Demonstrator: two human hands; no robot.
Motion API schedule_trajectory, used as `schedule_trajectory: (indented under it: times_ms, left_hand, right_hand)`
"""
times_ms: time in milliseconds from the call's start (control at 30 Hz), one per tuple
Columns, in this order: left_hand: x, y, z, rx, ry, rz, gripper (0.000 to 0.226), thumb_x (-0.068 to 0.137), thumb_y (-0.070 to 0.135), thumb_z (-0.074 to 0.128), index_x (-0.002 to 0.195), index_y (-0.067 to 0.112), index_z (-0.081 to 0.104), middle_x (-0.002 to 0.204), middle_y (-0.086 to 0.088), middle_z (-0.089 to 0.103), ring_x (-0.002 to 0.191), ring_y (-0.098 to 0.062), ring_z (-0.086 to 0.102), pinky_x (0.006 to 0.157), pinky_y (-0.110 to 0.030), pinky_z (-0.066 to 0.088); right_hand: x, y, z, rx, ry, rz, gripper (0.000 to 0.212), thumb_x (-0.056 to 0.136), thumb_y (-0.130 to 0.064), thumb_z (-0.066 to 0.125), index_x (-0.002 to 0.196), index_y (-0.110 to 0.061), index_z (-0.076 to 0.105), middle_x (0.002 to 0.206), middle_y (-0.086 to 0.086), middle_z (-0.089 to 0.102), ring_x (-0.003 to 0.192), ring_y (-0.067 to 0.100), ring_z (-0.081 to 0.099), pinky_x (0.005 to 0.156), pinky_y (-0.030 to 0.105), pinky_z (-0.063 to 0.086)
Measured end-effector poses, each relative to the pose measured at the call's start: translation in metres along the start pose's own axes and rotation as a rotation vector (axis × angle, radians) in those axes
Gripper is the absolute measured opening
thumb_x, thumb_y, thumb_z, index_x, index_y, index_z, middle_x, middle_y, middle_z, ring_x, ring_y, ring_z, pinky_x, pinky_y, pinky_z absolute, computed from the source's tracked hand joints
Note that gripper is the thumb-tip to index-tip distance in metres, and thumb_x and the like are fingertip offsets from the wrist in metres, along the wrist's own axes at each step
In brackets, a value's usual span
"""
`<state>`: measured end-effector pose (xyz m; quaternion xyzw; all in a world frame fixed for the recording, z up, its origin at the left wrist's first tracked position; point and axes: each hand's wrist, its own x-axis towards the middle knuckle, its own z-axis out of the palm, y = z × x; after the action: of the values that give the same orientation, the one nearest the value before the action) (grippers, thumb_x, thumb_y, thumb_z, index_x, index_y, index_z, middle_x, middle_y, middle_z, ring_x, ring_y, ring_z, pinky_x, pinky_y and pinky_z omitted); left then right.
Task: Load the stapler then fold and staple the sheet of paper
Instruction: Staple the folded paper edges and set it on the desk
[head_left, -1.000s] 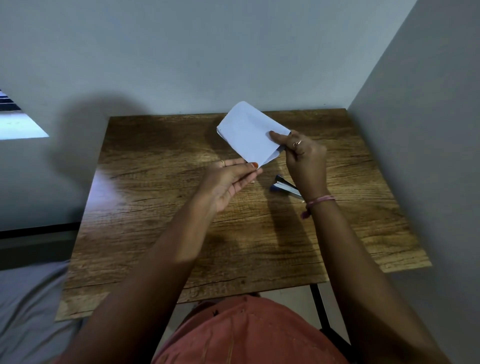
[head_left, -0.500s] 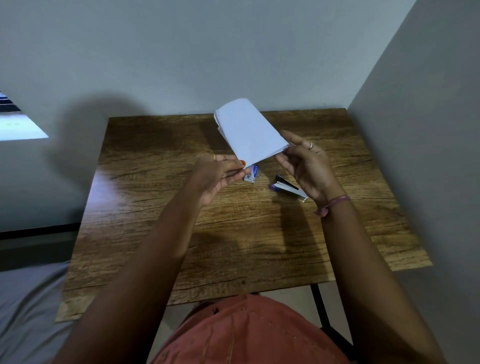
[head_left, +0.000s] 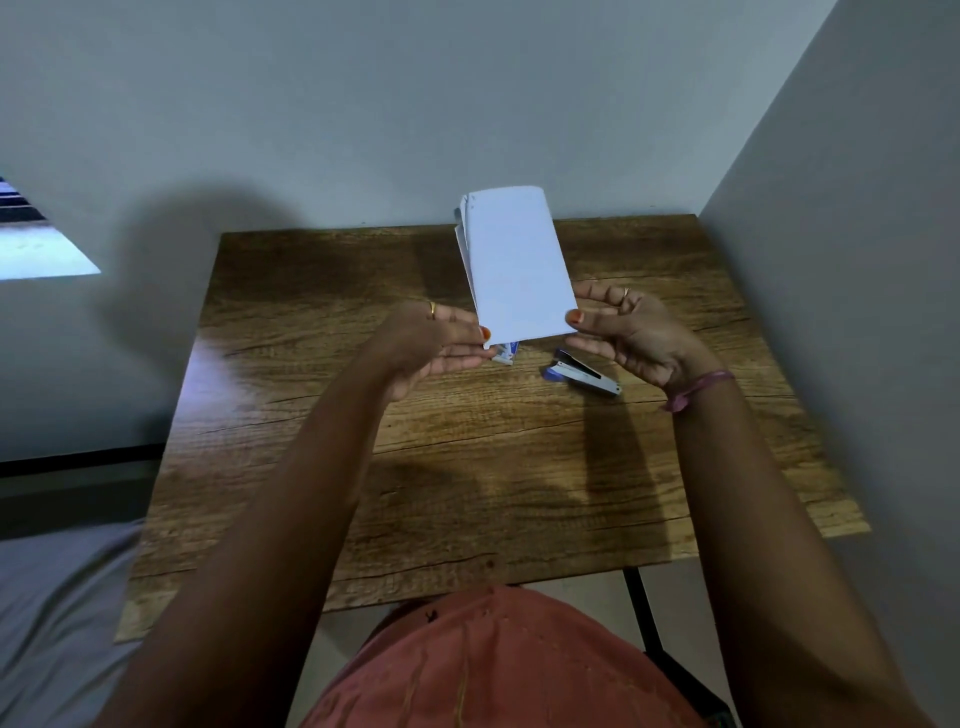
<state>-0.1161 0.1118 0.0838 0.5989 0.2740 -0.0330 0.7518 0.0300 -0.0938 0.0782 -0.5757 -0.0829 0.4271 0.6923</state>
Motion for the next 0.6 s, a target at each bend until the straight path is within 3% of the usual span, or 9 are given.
schedule_trajectory:
  times_ms: [200, 467, 600]
  left_hand:
    - [0.0023, -0.0028, -0.0011, -0.008, -0.002, 0.001, 0.014, 0.079, -0.004, 0.07, 0.093, 0.0, 0.069, 0.085, -0.014, 0.076, 0.082, -0.024, 0.074, 0.067, -0.027, 0.06]
    - [0.0032, -0.0039, -0.0045, 0.031, 0.006, 0.051, 0.013, 0.078, -0.003, 0.071, 0.09, 0.004, 0.07, 0.082, -0.01, 0.076, 0.079, -0.021, 0.074, 0.062, -0.023, 0.058]
    - [0.0022, -0.0022, -0.0057, 0.039, -0.002, 0.086, 0.015, 0.078, -0.002, 0.072, 0.092, 0.004, 0.07, 0.085, -0.01, 0.076, 0.082, -0.022, 0.074, 0.065, -0.024, 0.058]
  right_hand:
    - [0.0019, -0.0002, -0.0008, -0.121, 0.017, 0.036, 0.03, 0.083, 0.01, 0.059, 0.112, 0.002, 0.061, 0.094, 0.009, 0.075, 0.085, 0.018, 0.072, 0.066, 0.024, 0.06]
    - [0.0021, -0.0068, 0.0006, -0.245, 0.014, 0.107, 0.025, 0.08, 0.007, 0.062, 0.105, 0.002, 0.064, 0.091, 0.009, 0.074, 0.078, 0.016, 0.072, 0.066, 0.027, 0.061]
    - [0.0043, -0.0035, 0.002, -0.24, 0.046, 0.095, 0.017, 0.078, 0.008, 0.064, 0.089, -0.003, 0.068, 0.08, 0.005, 0.076, 0.073, 0.015, 0.073, 0.065, 0.025, 0.06]
